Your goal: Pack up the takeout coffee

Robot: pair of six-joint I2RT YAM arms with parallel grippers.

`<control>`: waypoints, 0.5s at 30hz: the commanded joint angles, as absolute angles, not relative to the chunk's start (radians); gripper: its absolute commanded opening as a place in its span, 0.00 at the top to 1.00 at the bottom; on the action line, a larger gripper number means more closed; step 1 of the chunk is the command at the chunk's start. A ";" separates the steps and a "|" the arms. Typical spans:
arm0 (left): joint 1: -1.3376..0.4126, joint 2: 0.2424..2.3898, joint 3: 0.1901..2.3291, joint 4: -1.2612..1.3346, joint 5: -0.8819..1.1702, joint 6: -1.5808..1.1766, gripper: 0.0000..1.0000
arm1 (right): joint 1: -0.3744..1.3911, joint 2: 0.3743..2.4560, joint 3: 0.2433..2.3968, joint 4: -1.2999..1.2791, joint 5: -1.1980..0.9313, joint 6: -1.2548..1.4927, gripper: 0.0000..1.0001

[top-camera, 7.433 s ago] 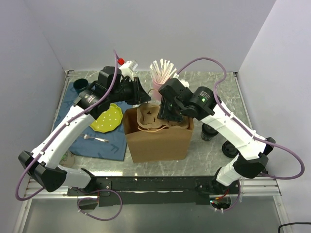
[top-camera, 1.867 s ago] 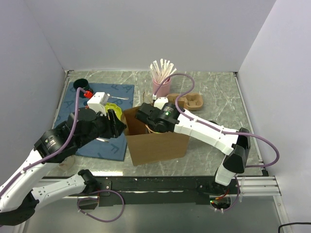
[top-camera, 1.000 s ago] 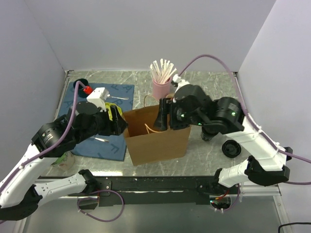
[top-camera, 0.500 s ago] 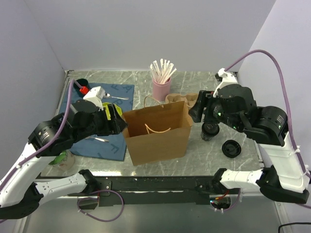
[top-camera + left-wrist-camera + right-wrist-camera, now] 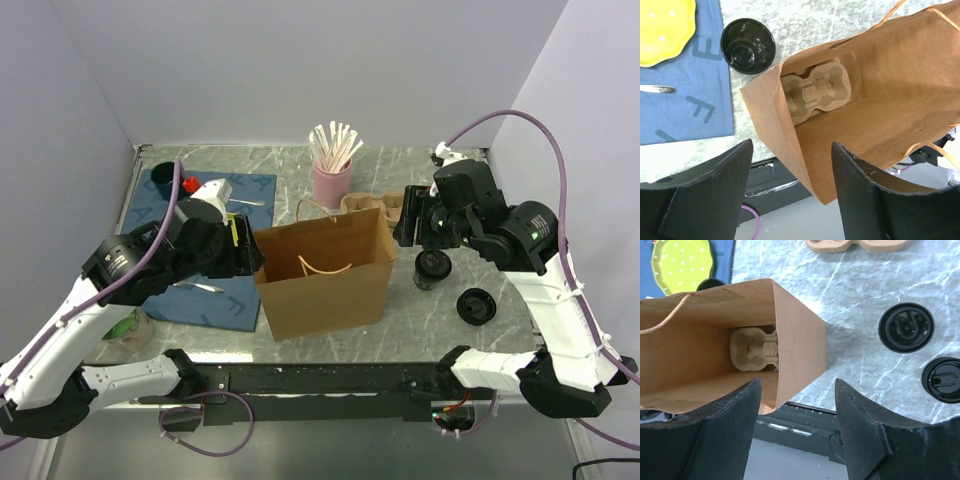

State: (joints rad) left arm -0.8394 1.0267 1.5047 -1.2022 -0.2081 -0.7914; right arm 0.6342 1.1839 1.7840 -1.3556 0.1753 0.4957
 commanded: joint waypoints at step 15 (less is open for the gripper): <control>-0.839 1.147 1.560 -1.115 -0.377 -0.669 0.53 | 0.531 1.316 1.979 -1.365 0.092 0.446 0.36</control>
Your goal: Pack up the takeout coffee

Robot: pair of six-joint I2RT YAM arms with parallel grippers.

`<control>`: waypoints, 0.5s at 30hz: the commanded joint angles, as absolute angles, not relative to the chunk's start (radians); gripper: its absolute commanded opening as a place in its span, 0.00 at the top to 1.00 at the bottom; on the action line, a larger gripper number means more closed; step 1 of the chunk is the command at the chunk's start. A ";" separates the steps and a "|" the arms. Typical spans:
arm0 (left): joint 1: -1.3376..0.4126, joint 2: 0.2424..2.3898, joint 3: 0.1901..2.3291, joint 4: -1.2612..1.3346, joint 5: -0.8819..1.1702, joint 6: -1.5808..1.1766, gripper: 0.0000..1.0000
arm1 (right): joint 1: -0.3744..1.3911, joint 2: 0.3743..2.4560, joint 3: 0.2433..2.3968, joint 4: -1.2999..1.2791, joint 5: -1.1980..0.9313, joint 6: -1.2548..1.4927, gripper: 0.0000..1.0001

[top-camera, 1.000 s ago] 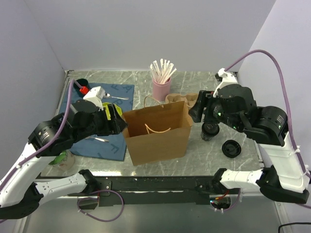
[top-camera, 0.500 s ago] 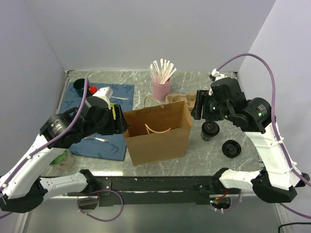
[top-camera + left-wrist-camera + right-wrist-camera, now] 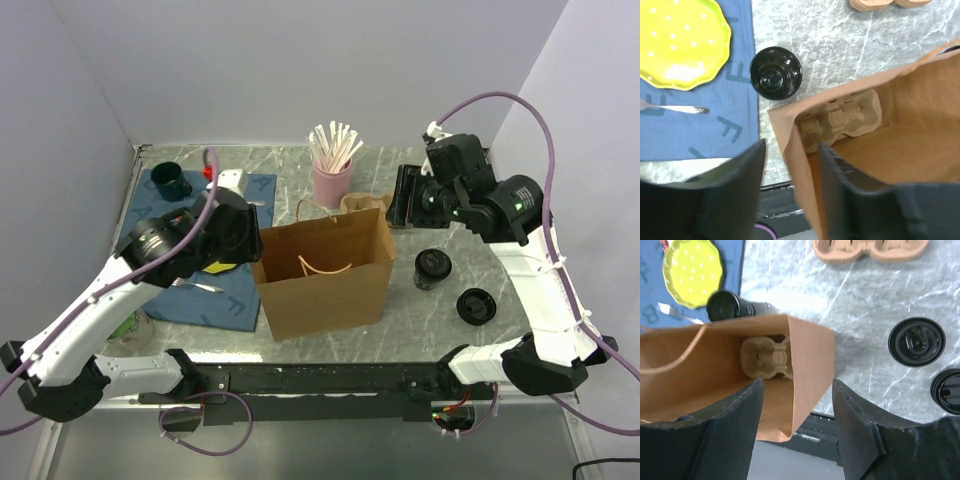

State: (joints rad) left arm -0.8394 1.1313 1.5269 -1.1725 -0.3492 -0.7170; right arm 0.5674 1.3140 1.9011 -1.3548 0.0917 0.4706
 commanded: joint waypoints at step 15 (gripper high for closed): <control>-0.638 1.072 1.413 -0.821 -0.144 -0.404 0.88 | 0.197 1.347 1.806 -1.259 0.031 0.419 0.34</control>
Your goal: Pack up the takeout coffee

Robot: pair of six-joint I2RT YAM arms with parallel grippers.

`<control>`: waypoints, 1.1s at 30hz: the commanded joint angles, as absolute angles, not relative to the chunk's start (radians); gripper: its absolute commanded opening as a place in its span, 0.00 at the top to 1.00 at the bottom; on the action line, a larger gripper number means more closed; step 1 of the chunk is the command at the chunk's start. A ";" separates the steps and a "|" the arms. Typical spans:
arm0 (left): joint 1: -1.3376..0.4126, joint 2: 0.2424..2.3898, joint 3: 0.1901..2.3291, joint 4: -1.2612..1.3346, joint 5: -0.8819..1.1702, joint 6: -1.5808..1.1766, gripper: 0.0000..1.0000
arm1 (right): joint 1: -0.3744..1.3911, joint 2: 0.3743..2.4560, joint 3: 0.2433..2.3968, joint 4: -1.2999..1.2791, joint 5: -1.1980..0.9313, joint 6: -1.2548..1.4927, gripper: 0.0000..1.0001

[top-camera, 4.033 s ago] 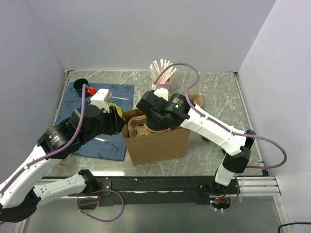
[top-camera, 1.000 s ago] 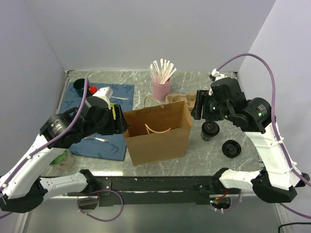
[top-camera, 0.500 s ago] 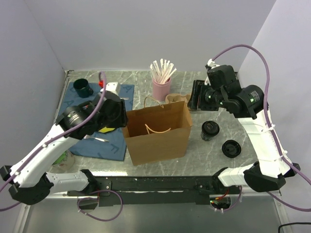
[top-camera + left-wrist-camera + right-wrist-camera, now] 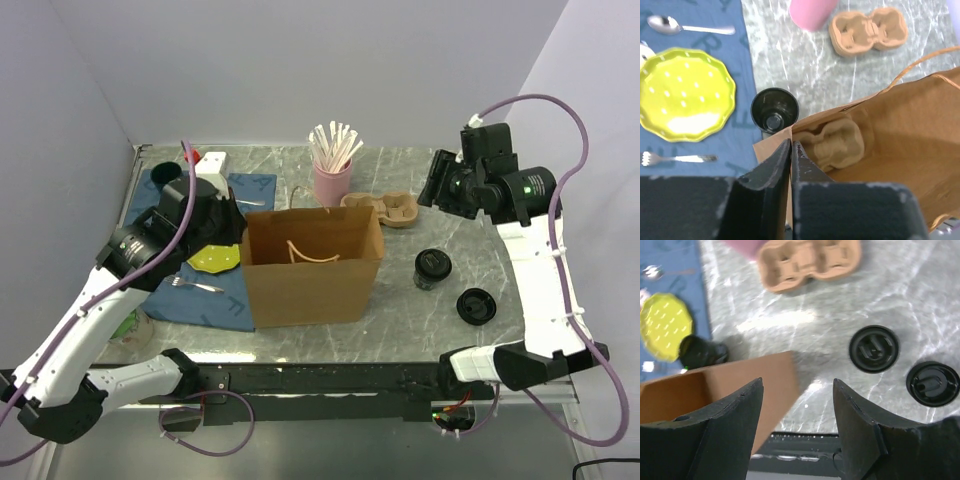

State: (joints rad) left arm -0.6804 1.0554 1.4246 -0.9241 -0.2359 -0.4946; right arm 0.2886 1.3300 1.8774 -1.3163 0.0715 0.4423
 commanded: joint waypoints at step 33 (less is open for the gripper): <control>-0.635 1.062 1.445 -0.973 -0.150 -0.538 0.13 | 0.008 1.402 1.220 -0.983 0.037 0.400 0.03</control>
State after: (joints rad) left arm -0.6380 1.0775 1.4273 -0.9138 -0.1028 -0.4953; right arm 0.0105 1.3964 1.2388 -1.0298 0.0036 0.3862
